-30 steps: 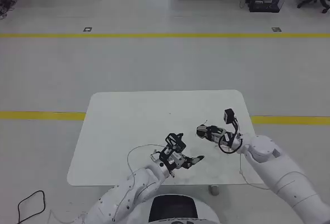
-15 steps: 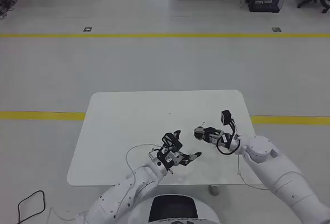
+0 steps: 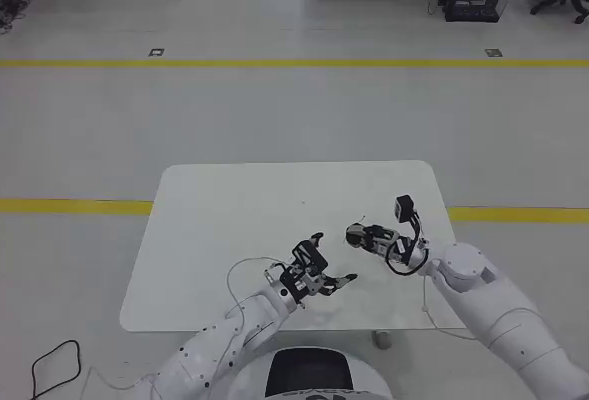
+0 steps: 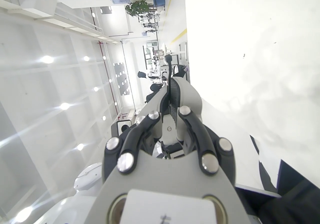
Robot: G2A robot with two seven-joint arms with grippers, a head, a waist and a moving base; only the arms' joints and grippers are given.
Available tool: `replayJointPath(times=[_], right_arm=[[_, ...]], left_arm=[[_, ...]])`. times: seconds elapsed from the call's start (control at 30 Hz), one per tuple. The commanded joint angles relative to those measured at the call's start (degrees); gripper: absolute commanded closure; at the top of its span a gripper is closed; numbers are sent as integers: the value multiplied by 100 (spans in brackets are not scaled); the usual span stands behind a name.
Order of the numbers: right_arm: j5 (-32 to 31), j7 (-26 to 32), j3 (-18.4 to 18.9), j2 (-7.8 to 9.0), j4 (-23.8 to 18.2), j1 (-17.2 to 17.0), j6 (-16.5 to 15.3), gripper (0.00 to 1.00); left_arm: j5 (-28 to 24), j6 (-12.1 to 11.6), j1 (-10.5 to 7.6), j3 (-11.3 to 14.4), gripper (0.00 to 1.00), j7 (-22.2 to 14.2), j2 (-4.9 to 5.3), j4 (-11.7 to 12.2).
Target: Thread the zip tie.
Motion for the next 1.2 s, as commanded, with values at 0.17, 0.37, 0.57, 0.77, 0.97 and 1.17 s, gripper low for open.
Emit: replayJointPath(times=[0.17,0.37,0.57,0.77,0.97,1.17], right_arm=[[-302,-157,225,27,-212,-224,-260,100],[-525,-240,368,37,-406,-407,-465,100],[-773,-343,446,35,-655,-563,-472,100],[-864,-325,499,19,-751,-647,-467,100],[-963,-312,566,6,-805,-714,-486,100],[-1036,-285,629,-8,-864,-769,-485,100]], left_arm=[[191,21,25,-27,51,88,24,-46],[211,-21,40,-37,60,69,33,-75],[304,3,58,-28,59,68,40,-121],[308,15,82,-40,60,131,45,-123],[317,33,93,-57,71,185,48,-109],[313,50,97,-67,71,217,48,-99]])
